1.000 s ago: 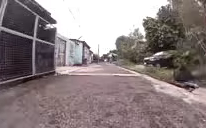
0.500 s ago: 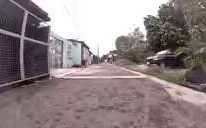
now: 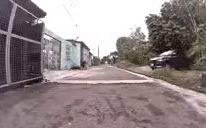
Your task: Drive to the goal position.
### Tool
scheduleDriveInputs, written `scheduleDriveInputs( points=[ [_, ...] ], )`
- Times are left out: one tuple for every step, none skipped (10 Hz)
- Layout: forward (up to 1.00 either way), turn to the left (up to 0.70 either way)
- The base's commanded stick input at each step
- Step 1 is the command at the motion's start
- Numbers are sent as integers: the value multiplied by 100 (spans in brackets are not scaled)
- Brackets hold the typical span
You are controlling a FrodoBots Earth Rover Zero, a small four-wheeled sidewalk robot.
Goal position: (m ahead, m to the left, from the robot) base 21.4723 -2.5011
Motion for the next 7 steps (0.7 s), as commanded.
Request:
scheduleDriveInputs(
  points=[
    [70, 0],
    [70, 0],
    [70, 0],
    [70, 0],
    [70, 0],
    [70, 0],
    [70, 0]
  ],
)
